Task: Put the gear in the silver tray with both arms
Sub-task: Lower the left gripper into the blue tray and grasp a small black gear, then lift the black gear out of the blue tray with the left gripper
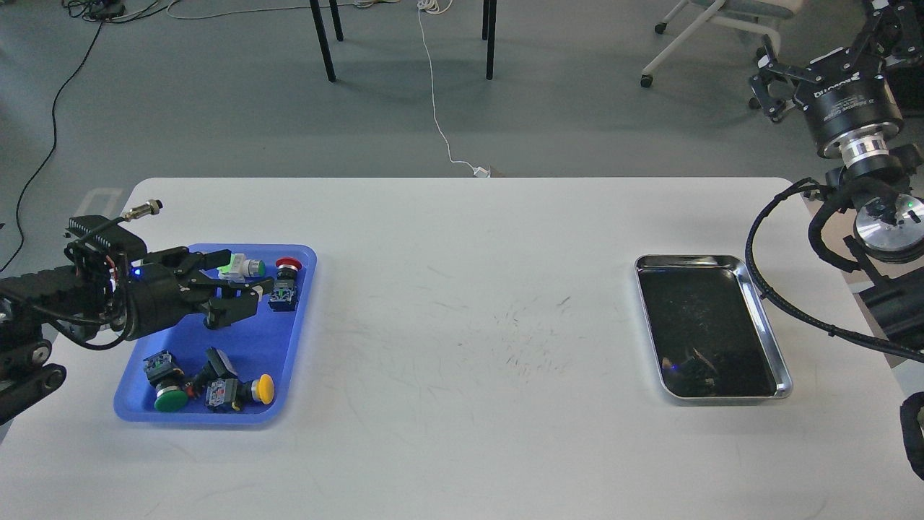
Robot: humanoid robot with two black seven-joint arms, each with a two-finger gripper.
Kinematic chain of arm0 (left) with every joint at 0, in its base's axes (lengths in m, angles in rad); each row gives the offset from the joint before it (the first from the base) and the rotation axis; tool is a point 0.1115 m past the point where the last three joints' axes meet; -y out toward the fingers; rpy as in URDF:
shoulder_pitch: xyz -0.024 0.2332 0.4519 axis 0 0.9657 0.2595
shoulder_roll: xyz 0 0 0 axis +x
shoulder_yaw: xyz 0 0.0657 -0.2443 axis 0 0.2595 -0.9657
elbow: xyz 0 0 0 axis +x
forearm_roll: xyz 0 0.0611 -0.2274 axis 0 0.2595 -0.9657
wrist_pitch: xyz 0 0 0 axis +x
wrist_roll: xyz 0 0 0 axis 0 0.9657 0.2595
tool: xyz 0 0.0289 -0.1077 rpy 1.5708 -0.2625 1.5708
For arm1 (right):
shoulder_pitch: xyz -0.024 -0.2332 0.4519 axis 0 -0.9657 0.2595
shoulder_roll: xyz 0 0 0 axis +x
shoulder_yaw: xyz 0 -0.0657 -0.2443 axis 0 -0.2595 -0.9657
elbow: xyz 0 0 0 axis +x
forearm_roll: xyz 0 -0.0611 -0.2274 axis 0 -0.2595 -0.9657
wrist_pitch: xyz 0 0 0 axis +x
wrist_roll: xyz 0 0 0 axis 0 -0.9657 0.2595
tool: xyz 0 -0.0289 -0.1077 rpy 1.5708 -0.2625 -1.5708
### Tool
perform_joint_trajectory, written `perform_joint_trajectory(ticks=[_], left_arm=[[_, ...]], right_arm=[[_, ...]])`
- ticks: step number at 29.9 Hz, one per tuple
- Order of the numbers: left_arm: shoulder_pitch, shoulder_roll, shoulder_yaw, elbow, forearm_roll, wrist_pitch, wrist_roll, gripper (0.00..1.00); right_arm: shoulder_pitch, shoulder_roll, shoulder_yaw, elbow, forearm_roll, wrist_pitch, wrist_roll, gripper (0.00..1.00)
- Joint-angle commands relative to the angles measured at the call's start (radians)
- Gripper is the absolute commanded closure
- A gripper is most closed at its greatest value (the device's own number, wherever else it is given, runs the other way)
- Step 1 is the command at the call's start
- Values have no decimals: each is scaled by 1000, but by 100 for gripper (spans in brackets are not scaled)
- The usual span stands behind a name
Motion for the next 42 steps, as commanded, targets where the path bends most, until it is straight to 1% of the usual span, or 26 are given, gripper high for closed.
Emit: perform_joint_trajectory(ticks=[1, 7, 12, 17, 21, 28, 32, 37, 42], left_arm=[[-9, -50, 35, 120, 3, 4, -6, 22], [-4, -75, 41, 198, -3, 4, -6, 28], [-6, -103, 41, 264, -7, 4, -6, 28], [-3, -101, 41, 244, -27, 1, -17, 28], [0, -77, 43, 174, -26, 1, -17, 28], [0, -75, 58, 167, -20, 1, -18, 29], [-6, -72, 121, 167, -20, 3, -21, 32], [-3, -72, 123, 167, -20, 1, -20, 40], [0, -76, 123, 180, -18, 1, -18, 54]], right_arm=[[2, 1, 20, 13, 0, 0, 0, 1], [0, -8, 26, 35, 0, 0, 0, 1], [2, -15, 26, 36, 0, 0, 0, 1], [2, -15, 26, 36, 0, 0, 0, 1], [2, -16, 28, 36, 0, 0, 0, 1], [2, -16, 28, 36, 0, 0, 0, 1], [2, -18, 28, 36, 0, 0, 0, 1], [6, -24, 28, 36, 0, 0, 0, 1], [9, -24, 31, 39, 0, 0, 0, 1]])
